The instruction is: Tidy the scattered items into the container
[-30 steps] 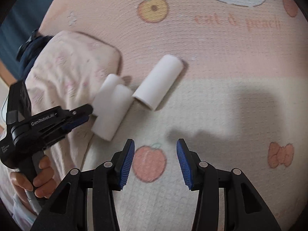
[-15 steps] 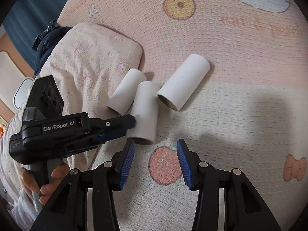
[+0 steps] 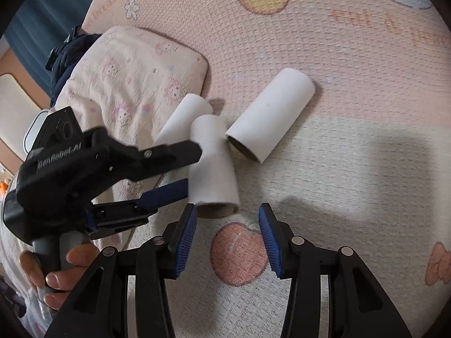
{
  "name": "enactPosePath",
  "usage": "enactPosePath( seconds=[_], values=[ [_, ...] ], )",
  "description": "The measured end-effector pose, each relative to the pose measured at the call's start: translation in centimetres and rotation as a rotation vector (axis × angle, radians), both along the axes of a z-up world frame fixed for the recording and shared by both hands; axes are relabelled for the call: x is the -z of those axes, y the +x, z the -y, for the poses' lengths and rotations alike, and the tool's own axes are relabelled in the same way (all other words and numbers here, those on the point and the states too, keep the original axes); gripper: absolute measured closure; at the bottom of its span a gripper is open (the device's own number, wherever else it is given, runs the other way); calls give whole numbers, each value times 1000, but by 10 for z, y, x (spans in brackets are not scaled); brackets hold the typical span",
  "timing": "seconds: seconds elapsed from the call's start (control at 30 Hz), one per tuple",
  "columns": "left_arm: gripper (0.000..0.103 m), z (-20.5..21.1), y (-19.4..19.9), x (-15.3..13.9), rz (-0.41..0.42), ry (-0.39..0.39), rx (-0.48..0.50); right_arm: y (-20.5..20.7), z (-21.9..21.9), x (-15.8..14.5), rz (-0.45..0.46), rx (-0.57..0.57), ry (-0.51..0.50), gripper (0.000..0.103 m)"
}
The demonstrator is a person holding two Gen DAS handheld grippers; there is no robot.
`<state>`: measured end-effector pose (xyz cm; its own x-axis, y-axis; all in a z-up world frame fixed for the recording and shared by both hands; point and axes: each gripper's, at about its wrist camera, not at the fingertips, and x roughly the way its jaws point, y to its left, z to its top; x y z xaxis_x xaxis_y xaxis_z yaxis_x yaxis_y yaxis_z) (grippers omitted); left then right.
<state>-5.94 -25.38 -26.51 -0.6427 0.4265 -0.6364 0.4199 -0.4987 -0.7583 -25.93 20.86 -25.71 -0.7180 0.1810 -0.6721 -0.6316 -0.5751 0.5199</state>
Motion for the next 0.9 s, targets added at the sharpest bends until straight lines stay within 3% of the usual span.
enactPosePath(
  seconds=[0.27, 0.5, 0.67, 0.9],
  values=[
    [63, -12, -2, 5, 12, 24, 33, -1, 5, 2, -2, -12, 3, 60],
    [63, -46, 6, -4, 3, -81, 138, 10, 11, 3, -14, -34, -10, 60],
    [65, -70, 16, -12, -10, -178, 210, 20, 22, 5, 33, -36, -43, 61],
    [69, -98, 33, -17, -24, -220, 270, 50, 42, 1, 78, -7, -63, 62]
  ],
)
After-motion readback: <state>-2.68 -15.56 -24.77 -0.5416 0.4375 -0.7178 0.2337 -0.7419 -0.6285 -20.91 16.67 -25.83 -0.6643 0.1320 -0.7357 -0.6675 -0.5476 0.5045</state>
